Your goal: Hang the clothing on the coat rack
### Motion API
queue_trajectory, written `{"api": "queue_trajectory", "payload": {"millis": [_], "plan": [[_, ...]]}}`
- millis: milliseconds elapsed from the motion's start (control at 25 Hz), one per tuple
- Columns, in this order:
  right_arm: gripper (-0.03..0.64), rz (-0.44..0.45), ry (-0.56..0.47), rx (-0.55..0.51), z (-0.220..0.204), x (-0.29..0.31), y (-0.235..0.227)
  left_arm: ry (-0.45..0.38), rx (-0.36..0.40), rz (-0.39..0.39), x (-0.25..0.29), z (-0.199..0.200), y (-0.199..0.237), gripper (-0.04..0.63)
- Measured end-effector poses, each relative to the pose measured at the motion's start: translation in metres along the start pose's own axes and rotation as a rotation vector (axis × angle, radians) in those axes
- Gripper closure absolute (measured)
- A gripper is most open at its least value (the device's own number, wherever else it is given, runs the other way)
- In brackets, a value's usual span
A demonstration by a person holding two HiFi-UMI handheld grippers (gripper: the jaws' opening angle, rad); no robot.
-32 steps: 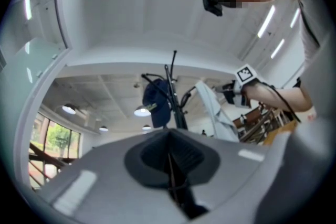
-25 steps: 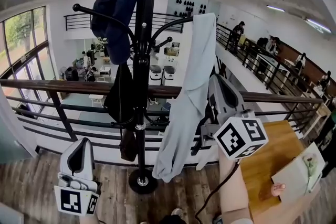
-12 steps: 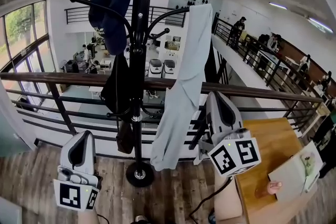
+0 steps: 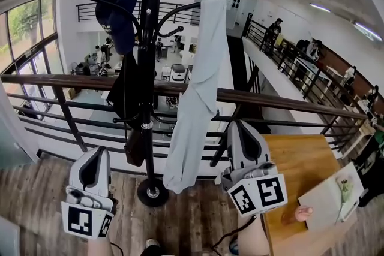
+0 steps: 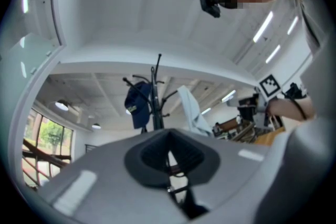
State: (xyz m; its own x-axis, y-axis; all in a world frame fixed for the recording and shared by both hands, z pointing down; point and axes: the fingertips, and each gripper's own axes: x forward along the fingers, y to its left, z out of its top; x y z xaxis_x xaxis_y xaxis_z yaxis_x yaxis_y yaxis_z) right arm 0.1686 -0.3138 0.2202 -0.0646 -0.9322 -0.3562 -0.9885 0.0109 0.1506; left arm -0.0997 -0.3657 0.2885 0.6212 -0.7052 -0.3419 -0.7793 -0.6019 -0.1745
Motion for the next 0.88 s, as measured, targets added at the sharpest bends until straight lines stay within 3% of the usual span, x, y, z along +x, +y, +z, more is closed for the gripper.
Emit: {"api": "queue_trajectory", "payload": {"millis": [880], "plan": [[0.617,0.042,0.115,0.017,-0.026,-0.117,0.003,0.026,0.006,0.025,-0.071,0.033,-0.087,0.589]]}}
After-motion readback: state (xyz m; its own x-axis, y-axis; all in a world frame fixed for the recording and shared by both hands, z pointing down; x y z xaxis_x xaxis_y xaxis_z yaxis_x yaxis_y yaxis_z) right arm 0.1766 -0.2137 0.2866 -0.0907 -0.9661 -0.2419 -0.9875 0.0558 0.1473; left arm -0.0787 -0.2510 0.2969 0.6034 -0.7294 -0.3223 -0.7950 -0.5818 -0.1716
